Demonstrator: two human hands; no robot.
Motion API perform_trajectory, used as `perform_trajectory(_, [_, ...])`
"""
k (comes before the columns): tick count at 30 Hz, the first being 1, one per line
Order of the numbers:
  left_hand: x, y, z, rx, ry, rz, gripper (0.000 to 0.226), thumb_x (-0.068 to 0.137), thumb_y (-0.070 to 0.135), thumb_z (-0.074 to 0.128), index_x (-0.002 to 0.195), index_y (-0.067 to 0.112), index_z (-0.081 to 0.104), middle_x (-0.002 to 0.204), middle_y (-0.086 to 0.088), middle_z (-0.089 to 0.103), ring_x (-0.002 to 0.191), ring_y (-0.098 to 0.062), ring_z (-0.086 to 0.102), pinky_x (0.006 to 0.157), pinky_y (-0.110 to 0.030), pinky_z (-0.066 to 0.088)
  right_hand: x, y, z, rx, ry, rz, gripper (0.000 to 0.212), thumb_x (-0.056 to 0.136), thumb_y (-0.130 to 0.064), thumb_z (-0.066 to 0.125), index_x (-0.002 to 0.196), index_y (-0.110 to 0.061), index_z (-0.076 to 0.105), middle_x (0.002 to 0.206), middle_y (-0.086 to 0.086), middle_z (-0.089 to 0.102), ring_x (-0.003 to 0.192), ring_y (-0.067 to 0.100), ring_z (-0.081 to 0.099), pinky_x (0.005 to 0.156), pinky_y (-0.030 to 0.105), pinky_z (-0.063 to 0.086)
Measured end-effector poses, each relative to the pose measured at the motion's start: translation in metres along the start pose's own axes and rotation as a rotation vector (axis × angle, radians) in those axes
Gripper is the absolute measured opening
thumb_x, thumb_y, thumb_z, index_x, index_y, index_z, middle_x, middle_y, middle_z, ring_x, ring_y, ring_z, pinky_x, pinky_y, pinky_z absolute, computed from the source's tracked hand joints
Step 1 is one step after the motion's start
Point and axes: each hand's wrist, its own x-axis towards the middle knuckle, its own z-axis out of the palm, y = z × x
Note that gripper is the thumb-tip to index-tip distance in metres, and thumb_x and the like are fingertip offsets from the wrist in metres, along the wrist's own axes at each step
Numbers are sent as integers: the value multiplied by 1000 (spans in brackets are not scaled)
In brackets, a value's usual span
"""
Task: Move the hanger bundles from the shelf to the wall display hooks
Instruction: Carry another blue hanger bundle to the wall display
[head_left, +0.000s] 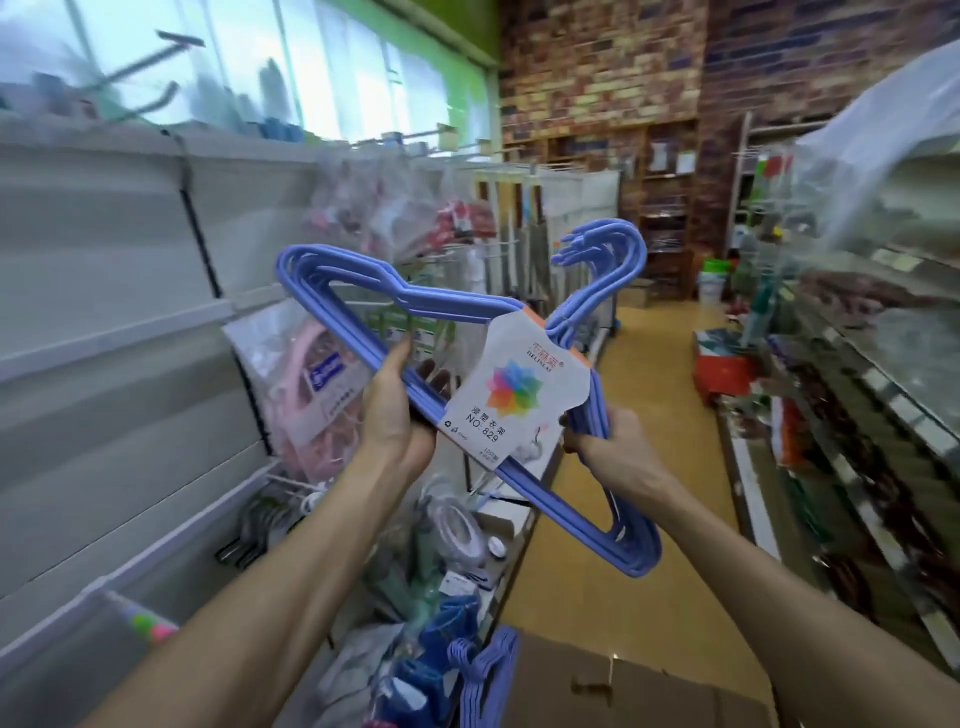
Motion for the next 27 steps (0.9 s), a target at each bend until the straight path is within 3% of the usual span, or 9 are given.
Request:
perform_trajectory(2, [-24,6,-1,3,15,75,23,92,37,64,83,19,75,97,-10,67,96,-30,66,99,-46,48,-4,-5,-2,-1,-43,-54,13,84,-7,63,96,-6,62,86,9,64,70,25,53,63,37,45])
perform_trajectory(5, [-58,16,-9,-3,98,155,39,89,48,64,106,14,71,119,-14,66,113,-35,64,104,-53,46,-15,-14,3,9,-125,-131,10,85,-5,64,93,-5,60,81,12,60,71,28,53,65,44,47])
perform_trajectory(7, [-83,28,-15,23,177,198,37,93,50,58,91,16,73,105,-11,70,99,-29,68,98,-49,51,-25,-25,12,30,-197,-165,8,87,-3,63,91,-2,57,77,19,54,66,24,47,59,39,42])
perform_trajectory(9, [-107,39,-22,34,233,237,44,98,46,51,70,19,72,80,-6,71,75,-21,70,82,-40,54,-37,-36,24,62,-272,-215,15,88,-1,62,81,-10,53,70,10,47,62,21,40,56,34,34])
perform_trajectory(12, [-142,61,-40,27,379,283,27,94,46,57,93,19,57,90,-7,59,86,-23,62,80,-39,50,-53,-55,46,110,-356,-267,28,88,0,62,75,-21,50,64,1,47,59,19,40,52,29,33])
perform_trajectory(16, [-188,95,-66,23,500,407,34,92,47,60,109,19,50,99,-8,56,97,-27,60,93,-43,49,-77,-79,85,132,-465,-312,10,84,-6,65,85,-10,56,71,8,53,64,22,45,61,37,39])
perform_trajectory(21, [-251,135,-99,64,581,538,31,92,47,61,106,21,51,103,-9,57,98,-28,62,100,-46,47,-116,-117,126,187,-609,-392,10,84,-2,63,91,2,57,73,16,54,63,25,45,58,36,37])
perform_trajectory(23, [-282,152,-106,84,612,603,28,91,47,62,99,21,52,95,-7,57,92,-26,62,93,-44,51,-138,-137,138,225,-666,-440,8,86,-2,64,90,-8,59,71,10,57,63,24,49,58,37,42])
perform_trajectory(27, [-349,183,-121,105,647,747,26,89,44,66,99,21,58,86,-2,56,72,-19,56,69,-34,50,-189,-177,162,328,-772,-522,32,87,0,62,79,-30,51,61,-6,49,55,14,42,54,30,38])
